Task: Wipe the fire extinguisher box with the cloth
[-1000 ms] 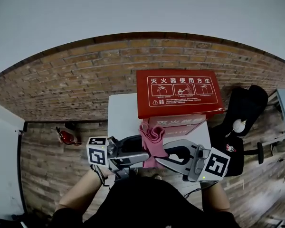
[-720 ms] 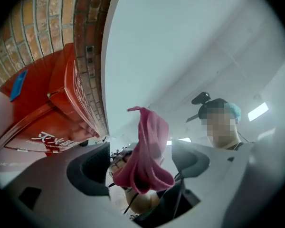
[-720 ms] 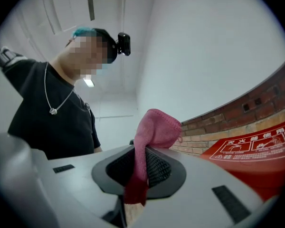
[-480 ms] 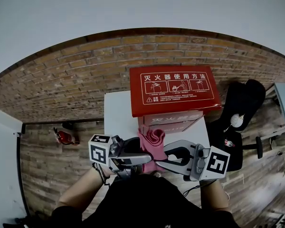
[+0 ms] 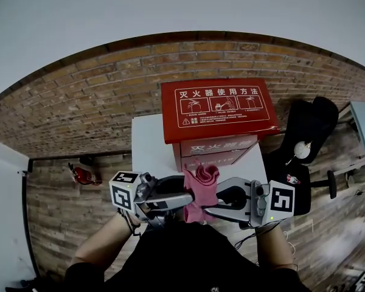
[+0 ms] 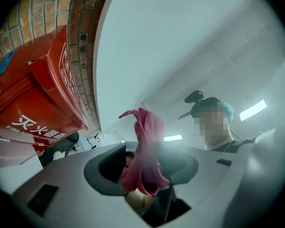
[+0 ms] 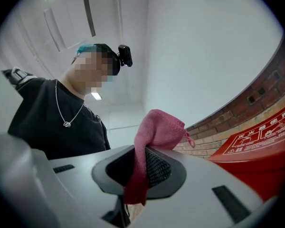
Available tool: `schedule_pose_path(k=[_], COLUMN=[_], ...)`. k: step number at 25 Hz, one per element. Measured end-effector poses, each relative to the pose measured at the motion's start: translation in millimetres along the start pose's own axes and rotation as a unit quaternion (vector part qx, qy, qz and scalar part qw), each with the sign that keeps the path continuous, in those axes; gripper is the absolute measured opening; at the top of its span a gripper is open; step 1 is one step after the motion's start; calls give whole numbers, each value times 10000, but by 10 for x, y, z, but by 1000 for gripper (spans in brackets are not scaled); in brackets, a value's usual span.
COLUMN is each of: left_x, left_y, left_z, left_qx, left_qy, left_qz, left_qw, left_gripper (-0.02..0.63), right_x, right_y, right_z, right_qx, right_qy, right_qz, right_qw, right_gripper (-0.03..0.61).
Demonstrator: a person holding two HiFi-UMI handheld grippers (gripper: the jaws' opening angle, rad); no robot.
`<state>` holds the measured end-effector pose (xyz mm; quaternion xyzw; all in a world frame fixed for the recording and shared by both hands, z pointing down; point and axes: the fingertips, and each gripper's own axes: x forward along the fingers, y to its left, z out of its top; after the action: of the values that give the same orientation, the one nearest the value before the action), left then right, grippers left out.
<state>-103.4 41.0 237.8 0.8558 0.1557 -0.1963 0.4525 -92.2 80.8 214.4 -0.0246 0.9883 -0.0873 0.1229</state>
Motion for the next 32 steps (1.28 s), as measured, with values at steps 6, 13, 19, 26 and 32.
schedule_pose_path(k=[6, 13, 19, 26, 32], left_x=[96, 232, 143, 93, 137], left_y=[-40, -258, -174, -173, -173], left_z=[-245, -545, -510, -594, -752], left_qx=[32, 51, 133, 306, 209], left_qy=[370, 561, 204, 66, 110], left_qz=[-332, -1079, -631, -166, -139], left_qw=[9988, 9926, 9977, 9994, 9996], left_gripper=[384, 446, 357, 147, 211], right_x=[23, 3, -131, -247, -275], right_y=[320, 530, 547, 530, 723], right_z=[11, -40, -79, -198, -241], right_qx=[-92, -89, 44, 254, 240], right_qy=[73, 281, 260, 243, 284], right_qz=[538, 874, 603, 398, 838], right_qw=[9985, 9957, 9978, 9986, 9958], right_gripper=[64, 64, 64, 64, 64])
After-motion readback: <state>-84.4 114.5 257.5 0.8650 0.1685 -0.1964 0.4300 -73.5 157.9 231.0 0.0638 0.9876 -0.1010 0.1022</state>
